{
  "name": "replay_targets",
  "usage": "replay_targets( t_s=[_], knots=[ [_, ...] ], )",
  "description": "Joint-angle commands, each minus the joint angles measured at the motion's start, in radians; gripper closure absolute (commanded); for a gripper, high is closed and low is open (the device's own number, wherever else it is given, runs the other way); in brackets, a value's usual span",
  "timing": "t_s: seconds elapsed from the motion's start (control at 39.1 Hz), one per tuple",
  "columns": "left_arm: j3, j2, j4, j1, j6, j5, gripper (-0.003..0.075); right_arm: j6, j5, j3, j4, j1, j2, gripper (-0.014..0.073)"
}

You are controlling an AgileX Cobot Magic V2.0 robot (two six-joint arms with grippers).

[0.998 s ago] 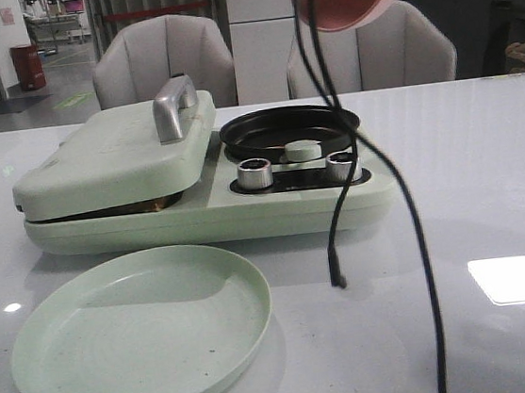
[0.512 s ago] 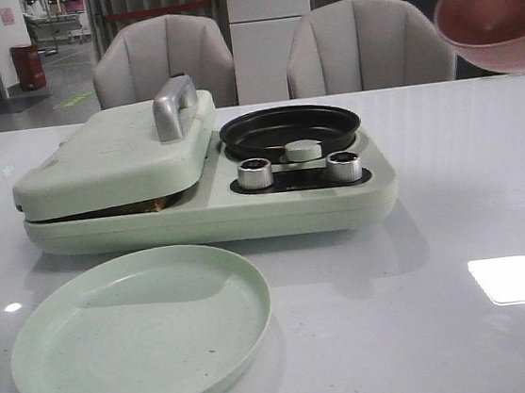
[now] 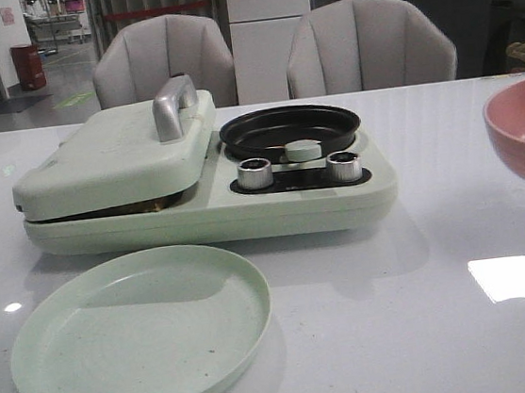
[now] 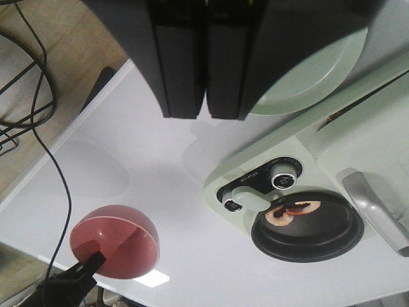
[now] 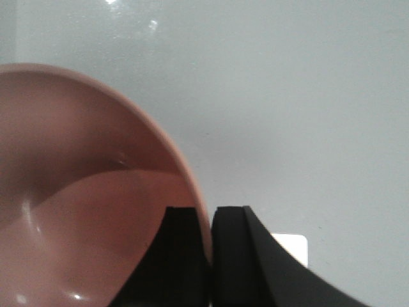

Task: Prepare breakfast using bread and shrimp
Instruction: 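Carry the empty pink bowl back and set it on the table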

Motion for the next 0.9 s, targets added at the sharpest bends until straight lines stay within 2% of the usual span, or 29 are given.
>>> replay_targets(
  t_s=[0.0,0.08,0.49,0.59,0.72,0.79,0.87],
  knots=[
    [-0.034,-0.003,-0.020,-0.004,-0.001,-0.063,0.0622,-0.096,-0.083,-0.016,0.109,-0.005,0.009,0.0590],
    [-0.034,-0.003,-0.020,-0.004,-0.001,-0.063,0.0622,-0.122,-0.095,-0.016,0.141,-0.005,0.045,0.0590],
    [-0.034,-0.003,-0.020,-0.004,-0.001,-0.063,0.0622,-0.122,-0.180,-0.016,0.143,-0.005,0.163,0.0569],
    [-0.034,-0.003,-0.020,-0.004,-0.001,-0.063,0.0622,-0.122,-0.173,-0.016,0.142,-0.005,0.184,0.0474],
    [-0.034,-0.003,-0.020,-0.004,-0.001,-0.063,0.0622,-0.122,-0.172,-0.022,0.140,-0.005,0.192,0.0292],
    [-0.034,-0.003,-0.020,-0.004,-0.001,-0.063,0.0622,-0.122,-0.177,-0.031,0.140,-0.005,0.191,0.0225],
    [-0.034,-0.003,-0.020,-0.004,-0.001,-0.063,0.0622,-0.122,-0.157,-0.047,0.139,-0.005,0.185,0.0200]
  ],
)
